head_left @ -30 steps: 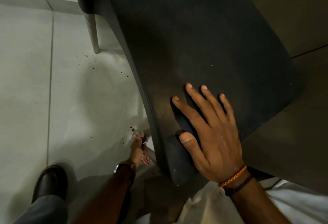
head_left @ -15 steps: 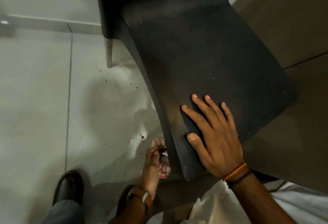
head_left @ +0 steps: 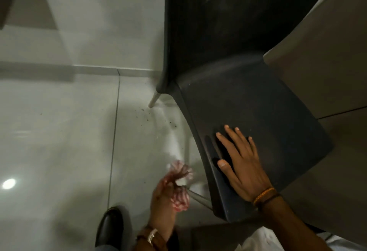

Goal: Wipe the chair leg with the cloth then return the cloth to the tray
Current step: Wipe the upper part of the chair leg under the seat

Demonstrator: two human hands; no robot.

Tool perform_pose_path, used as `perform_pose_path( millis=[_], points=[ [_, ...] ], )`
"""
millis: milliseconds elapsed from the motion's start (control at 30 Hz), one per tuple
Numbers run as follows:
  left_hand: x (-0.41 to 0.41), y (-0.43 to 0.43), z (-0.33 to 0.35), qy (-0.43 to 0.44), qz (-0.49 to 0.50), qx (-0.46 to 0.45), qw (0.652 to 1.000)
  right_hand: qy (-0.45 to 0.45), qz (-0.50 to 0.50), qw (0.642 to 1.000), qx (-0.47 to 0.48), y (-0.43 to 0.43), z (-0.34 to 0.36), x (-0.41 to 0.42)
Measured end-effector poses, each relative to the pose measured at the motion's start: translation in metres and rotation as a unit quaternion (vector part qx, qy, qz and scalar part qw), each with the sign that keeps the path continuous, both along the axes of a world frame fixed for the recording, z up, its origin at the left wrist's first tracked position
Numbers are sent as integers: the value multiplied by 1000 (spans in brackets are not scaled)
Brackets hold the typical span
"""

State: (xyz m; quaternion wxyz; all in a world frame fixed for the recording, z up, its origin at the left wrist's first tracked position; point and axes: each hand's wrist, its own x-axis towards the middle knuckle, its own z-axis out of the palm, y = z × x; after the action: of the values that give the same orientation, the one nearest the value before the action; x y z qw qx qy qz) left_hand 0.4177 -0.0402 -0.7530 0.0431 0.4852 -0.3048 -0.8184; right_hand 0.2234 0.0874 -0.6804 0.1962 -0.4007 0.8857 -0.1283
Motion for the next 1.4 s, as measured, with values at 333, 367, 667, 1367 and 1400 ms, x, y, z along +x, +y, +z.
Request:
perform_pose_path(
  millis=[333,367,667,1367,1400],
  points=[
    [-100,-173,-23,31,103,-165,980,-6,-7,1000,16,-126,-26,-51],
    [-113,-183,-24,34,122,-170,977,-2,-14,1000,11,-126,-29,-50],
    [-196,-199,-44,104,131,-142,976,15,-17,999,31,-124,-34,-51],
    [-224,-240,-188,22,-39,-179,983,28,-24,999,3,-126,-35,-49],
    [-221,-233,-178,32,-17,-180,983,27,-25,999,1,-127,-34,-48]
  ],
)
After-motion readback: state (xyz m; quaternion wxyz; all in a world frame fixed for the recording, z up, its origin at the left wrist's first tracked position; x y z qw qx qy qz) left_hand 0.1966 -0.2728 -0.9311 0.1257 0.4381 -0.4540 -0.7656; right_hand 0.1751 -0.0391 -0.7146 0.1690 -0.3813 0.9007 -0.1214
